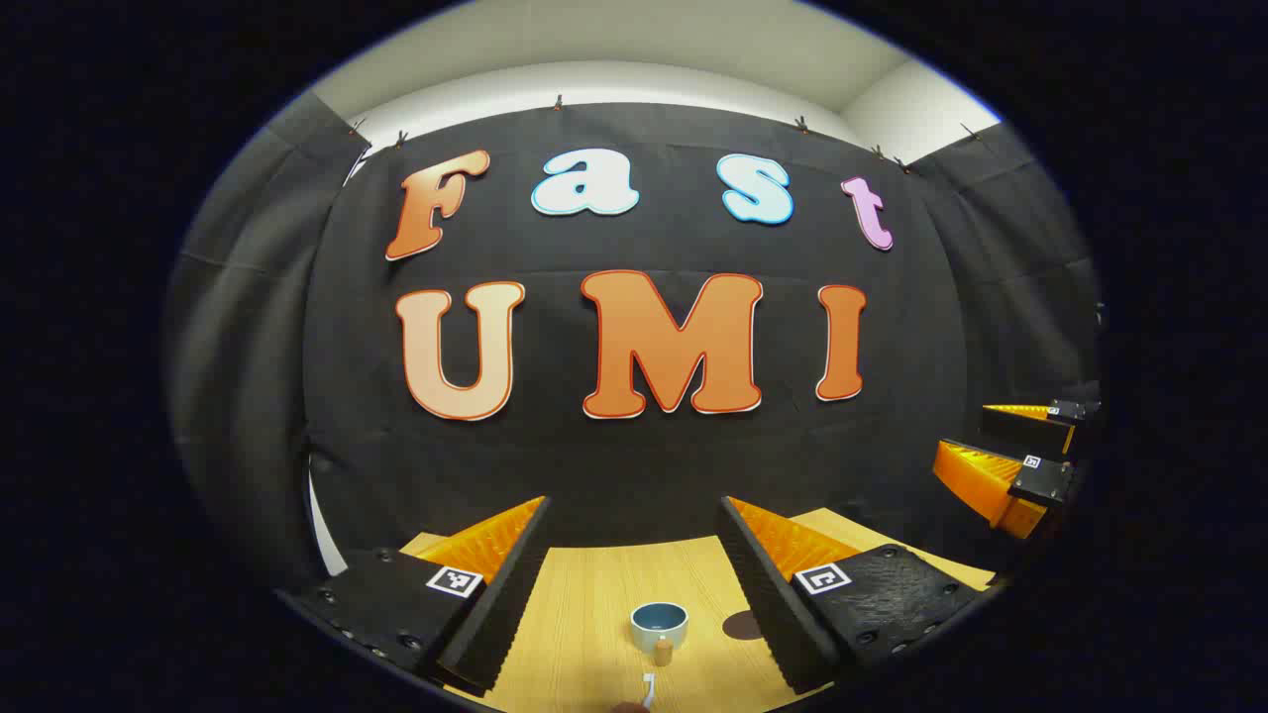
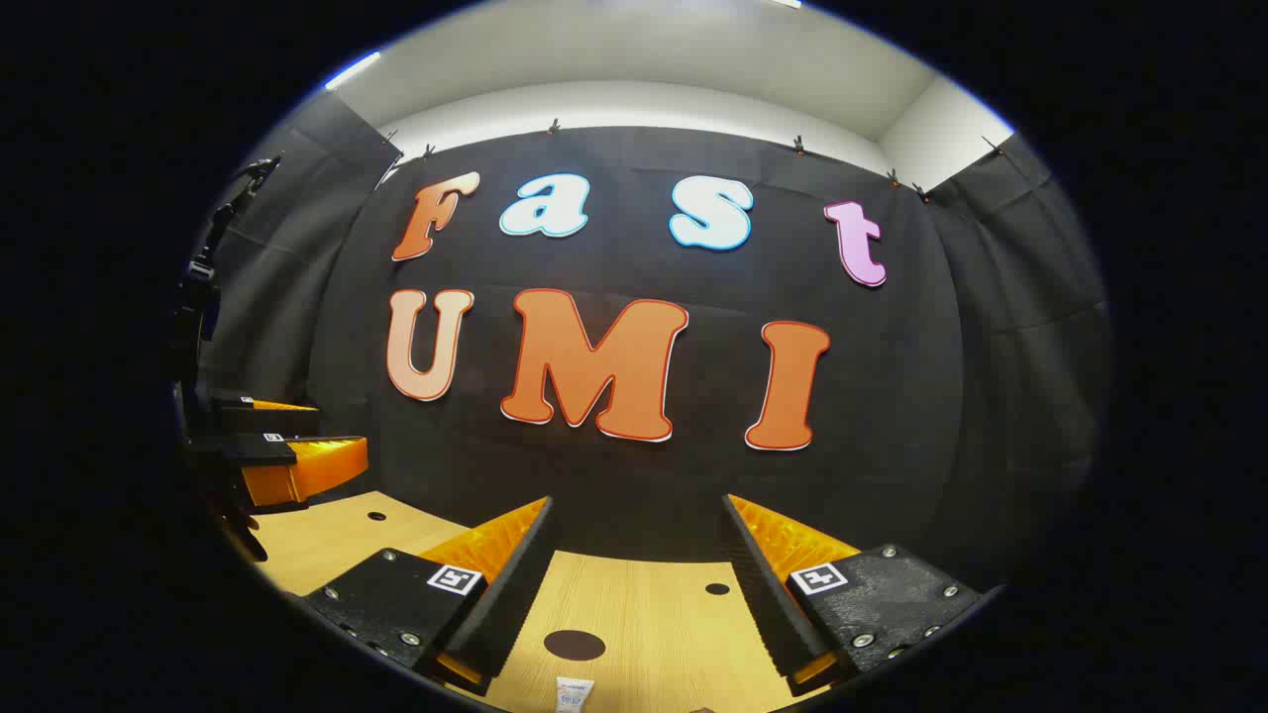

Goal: Put the toothbrush and toothpaste on the desktop into the cup, then pick up the cup and place it on the coaster on the desktop.

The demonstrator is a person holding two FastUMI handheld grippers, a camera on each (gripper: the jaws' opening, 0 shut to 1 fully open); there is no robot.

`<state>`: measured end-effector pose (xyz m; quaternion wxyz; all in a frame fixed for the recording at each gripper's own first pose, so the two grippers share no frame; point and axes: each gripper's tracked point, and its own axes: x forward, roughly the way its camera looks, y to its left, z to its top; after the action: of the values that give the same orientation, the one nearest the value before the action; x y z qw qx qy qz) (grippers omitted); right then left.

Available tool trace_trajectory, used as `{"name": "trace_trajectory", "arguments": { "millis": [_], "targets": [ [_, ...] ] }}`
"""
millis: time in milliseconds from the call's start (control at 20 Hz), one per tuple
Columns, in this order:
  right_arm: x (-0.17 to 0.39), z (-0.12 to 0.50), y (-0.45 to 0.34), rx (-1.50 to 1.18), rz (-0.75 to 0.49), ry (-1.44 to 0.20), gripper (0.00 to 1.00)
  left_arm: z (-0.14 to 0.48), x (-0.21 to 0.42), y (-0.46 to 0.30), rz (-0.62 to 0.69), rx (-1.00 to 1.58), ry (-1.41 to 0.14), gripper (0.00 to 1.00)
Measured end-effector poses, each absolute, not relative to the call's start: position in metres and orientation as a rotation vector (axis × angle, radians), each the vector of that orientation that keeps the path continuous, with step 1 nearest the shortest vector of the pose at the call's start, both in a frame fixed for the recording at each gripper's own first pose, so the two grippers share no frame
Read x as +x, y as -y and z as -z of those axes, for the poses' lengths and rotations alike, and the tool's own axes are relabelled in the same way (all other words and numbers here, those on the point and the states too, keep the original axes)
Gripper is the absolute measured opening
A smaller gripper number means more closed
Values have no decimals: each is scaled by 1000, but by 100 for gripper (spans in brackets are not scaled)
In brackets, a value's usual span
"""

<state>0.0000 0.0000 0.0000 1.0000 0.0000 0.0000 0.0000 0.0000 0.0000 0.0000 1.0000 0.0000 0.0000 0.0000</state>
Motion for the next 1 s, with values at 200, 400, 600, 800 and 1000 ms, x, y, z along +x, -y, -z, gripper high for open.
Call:
{"name": "trace_trajectory", "arguments": {
  "millis": [200,400,600,800,1000],
  "targets": [
    [8,9,-2,-5,-57,-25,97,6,8,4,-38,-8,-16,99],
    [22,16,-2,-4,-94,-43,97,14,15,10,-66,-3,-29,99],
    [33,14,-3,3,-113,-34,97,24,21,19,-59,-41,-46,99],
    [32,23,-4,0,-123,-50,98,27,28,19,-72,-33,-55,100],
    [32,37,-8,-1,-136,-90,98,38,31,18,-67,-32,-95,99]
  ]
}}
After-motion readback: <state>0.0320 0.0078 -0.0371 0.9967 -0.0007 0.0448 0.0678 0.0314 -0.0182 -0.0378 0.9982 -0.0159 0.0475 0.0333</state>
